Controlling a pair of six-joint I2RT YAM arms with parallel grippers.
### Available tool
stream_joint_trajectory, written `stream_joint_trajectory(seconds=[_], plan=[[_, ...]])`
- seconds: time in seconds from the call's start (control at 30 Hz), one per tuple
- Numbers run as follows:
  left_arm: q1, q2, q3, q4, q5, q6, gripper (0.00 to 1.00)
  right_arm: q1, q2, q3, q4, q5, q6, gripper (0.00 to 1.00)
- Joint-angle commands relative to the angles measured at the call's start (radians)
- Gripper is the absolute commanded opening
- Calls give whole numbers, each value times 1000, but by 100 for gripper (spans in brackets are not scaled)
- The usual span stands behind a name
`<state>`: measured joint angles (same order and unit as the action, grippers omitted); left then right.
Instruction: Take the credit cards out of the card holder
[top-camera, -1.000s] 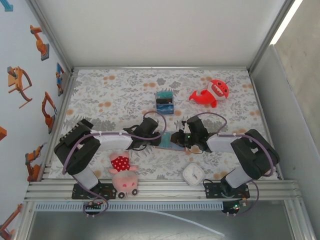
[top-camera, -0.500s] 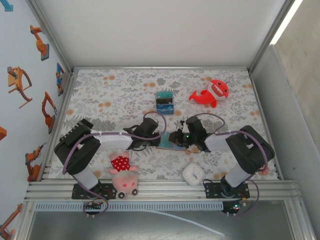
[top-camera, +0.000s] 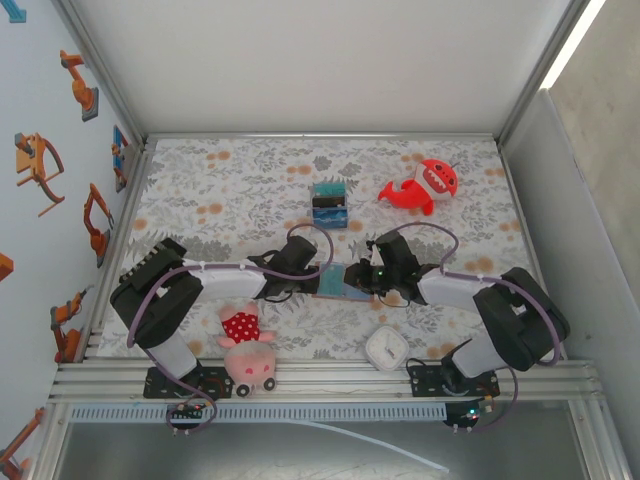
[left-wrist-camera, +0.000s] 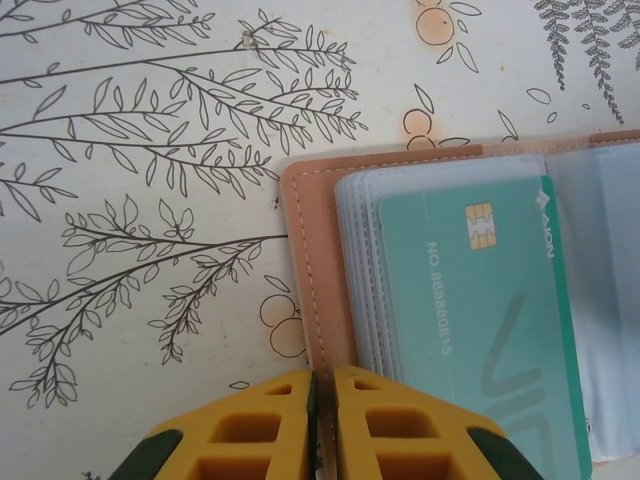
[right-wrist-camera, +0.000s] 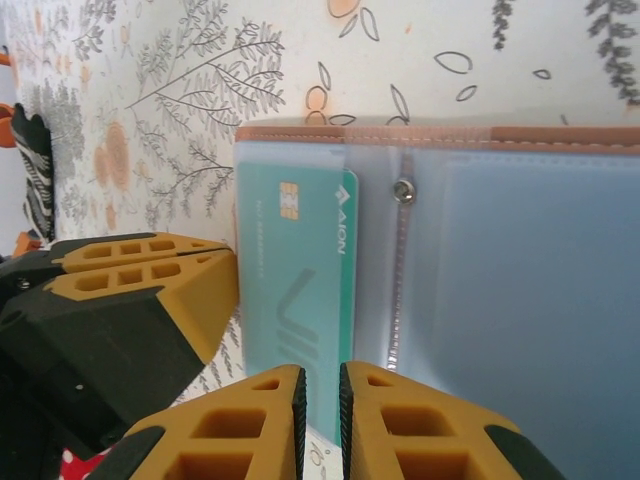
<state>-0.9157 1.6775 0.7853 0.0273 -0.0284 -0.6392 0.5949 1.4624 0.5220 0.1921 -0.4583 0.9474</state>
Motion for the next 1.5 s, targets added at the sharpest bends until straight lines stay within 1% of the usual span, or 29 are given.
stream_joint_trajectory(seconds=[0.0,0.27,0.33,0.5,0.57,0.63,0.8,1.23,1.37,1.47], plan=[[-5,12,23,-31,6,14,13,-6,0,23,-37,16,-25,17],[-5,5,23,-37,8,13,13,-6,59,22,50,-21,-2,17],[-6,-9,23,-38,8,13,15,-6,70,22,61,-26,1,17],[-6,-75,29,-60,-39,19,34,-6,72,22,62,-22,1,17],[-6,-99,38,-79,-72,27,45,-6,69,21,57,-19,0,17],[-6,-103,51,-101,-96,47,49,-7,65,19,55,-16,0,17],[-6,-63,90,-138,-113,77,51,-7,67,18,59,-15,2,17],[-6,20,113,-114,-58,94,54,-7,70,18,69,-21,9,17],[-6,36,116,-123,-48,98,53,-6,80,13,91,-29,20,17],[-6,43,117,-134,-44,98,50,-6,93,6,123,-40,33,17]])
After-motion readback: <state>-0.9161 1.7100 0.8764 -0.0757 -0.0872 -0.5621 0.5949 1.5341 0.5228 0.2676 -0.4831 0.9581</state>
